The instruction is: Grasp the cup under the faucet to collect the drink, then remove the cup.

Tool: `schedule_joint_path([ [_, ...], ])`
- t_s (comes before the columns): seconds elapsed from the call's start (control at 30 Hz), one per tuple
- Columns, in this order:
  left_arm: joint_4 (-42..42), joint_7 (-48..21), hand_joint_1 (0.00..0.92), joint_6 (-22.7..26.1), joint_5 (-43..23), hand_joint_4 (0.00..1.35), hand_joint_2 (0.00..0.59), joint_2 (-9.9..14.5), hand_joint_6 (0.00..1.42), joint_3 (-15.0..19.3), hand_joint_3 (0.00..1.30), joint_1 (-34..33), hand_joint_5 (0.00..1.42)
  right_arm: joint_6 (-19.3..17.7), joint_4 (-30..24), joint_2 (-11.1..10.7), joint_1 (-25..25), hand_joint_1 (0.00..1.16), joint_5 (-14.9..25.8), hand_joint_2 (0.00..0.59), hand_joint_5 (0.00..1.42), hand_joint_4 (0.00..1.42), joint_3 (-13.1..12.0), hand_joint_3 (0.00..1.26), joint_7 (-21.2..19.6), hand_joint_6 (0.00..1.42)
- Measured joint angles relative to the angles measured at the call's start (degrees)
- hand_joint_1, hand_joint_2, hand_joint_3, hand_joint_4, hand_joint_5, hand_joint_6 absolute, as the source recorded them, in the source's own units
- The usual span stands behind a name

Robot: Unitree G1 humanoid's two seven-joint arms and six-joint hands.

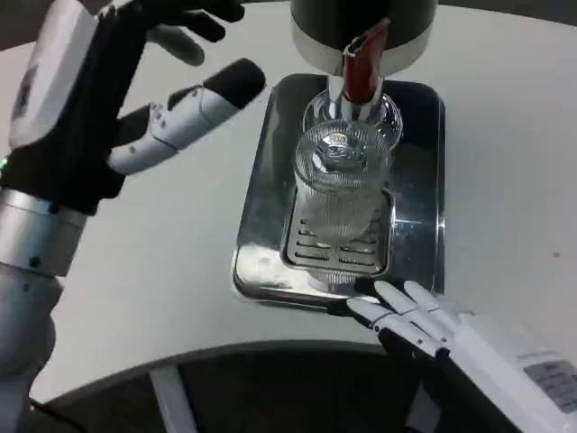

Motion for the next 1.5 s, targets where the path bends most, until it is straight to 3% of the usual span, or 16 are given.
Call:
schedule_joint_path([
  [0.17,-2.2,-8.5,0.0,6.0,-12.1,0.31,0.1,0.5,0.44,1.3,0.33,-4.1,0.38,0.5,0.0,0.0,-0.4,0.43,0.0,0.443,0.0,0.04,0.1,0.15,0.0,0.03],
  [0.37,-3.7,-19.6,0.0,18.4,-25.4,0.16,0.102,2.8,0.33,1.2,0.22,-12.5,0.27,0.9,0.0,0.0,-1.0,0.43,0.0,0.443,0.0,0.04,0.4,0.15,0.0,0.03],
  [0.73,-1.5,-28.6,0.0,29.5,-31.6,0.03,0.099,3.9,0.23,-2.0,0.12,-21.7,0.16,1.0,0.0,0.0,-1.0,0.43,0.0,0.443,0.0,0.04,0.5,0.15,0.0,0.03],
  [1.17,7.3,-32.8,0.0,31.5,-29.2,0.02,0.1,3.8,0.22,-5.7,0.11,-24.4,0.14,0.9,0.0,0.0,-0.4,0.43,0.3,0.443,0.0,0.04,-0.5,0.16,-0.3,0.03],
  [1.5,13.8,-35.9,0.0,27.7,-26.2,0.03,0.1,3.1,0.22,-8.2,0.11,-25.9,0.15,1.0,0.0,-0.1,-0.4,0.43,0.5,0.443,0.0,0.04,-1.0,0.16,-0.4,0.03],
])
